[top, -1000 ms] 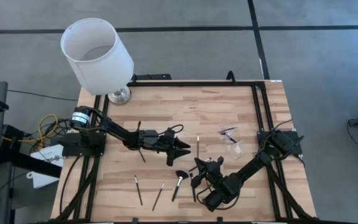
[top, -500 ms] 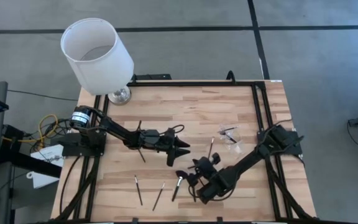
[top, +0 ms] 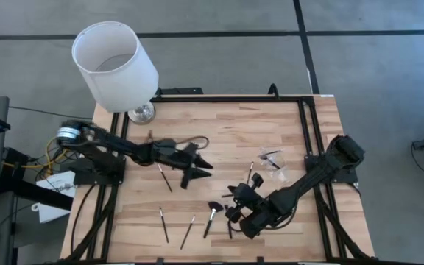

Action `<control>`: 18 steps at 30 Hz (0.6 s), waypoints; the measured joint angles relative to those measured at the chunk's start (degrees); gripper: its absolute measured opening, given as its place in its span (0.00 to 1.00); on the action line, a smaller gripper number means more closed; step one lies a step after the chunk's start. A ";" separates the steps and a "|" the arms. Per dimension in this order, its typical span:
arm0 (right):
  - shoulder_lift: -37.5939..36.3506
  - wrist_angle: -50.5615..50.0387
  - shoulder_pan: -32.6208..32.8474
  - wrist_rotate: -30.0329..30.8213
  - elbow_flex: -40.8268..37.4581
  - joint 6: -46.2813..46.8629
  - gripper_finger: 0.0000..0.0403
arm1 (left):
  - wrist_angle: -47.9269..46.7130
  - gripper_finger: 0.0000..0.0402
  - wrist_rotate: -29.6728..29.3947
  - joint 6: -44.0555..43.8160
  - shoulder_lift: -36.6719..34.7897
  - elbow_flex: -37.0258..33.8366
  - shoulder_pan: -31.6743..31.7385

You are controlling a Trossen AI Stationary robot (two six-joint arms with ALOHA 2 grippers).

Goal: Put items in baskets/containers
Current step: Put the blush brush into the transparent organizer

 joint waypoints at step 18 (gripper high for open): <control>0.39 -11.64 -4.05 -19.41 -1.07 -17.08 0.44 | -6.79 0.40 -0.30 1.94 -32.33 -19.86 0.75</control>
